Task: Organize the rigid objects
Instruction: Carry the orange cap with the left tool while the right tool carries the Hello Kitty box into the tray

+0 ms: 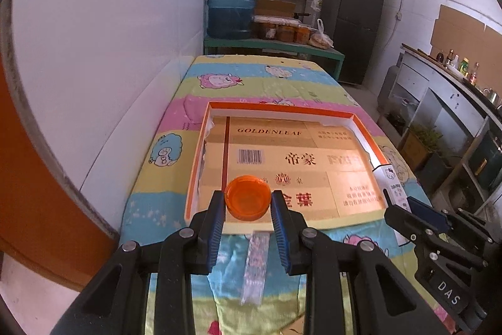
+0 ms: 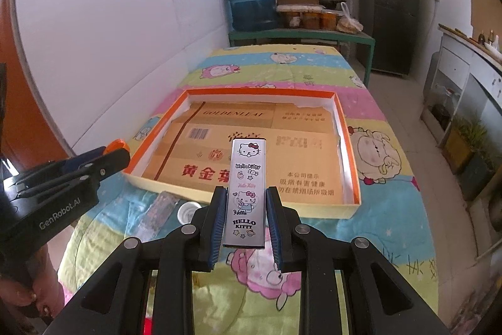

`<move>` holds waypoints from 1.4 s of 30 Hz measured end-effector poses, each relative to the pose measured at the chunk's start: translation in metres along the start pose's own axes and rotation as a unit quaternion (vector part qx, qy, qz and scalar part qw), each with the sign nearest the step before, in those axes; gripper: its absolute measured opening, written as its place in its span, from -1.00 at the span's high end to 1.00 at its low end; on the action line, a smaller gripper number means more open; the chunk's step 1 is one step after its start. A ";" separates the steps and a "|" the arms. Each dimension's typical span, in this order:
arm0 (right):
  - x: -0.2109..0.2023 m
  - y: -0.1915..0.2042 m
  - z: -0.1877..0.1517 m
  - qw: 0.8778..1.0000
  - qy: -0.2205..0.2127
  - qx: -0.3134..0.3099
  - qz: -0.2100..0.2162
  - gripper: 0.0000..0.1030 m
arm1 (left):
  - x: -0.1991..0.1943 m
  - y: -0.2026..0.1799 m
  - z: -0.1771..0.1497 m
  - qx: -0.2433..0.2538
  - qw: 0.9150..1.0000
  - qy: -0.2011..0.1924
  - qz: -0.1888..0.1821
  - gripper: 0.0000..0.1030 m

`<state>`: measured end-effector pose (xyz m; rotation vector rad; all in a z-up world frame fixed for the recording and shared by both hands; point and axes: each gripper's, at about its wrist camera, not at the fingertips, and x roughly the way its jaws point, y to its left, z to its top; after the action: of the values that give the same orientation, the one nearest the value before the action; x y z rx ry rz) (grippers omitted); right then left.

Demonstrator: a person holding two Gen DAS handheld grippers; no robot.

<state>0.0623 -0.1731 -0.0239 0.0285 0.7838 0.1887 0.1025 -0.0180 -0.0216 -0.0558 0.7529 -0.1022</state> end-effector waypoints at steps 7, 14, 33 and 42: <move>0.014 -0.007 0.012 1.000 0.004 0.000 -0.001 0.49 | 0.016 -0.002 0.013 0.002 1.000 0.006 0.013 0.41; 0.034 -0.015 0.020 1.000 0.014 0.006 -0.002 0.49 | 0.039 -0.005 0.022 0.005 0.999 0.017 0.027 0.41; 0.088 -0.039 0.035 0.999 0.047 0.005 -0.006 0.49 | 0.097 0.000 0.030 0.005 0.998 0.060 0.026 0.41; 0.098 -0.037 0.038 0.999 0.051 -0.003 0.003 0.49 | 0.107 0.000 0.030 0.012 0.998 0.066 0.020 0.41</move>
<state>0.1630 -0.1905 -0.0687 0.0149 0.8856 0.2005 0.2007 -0.0295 -0.0729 -0.0120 0.8849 -0.0777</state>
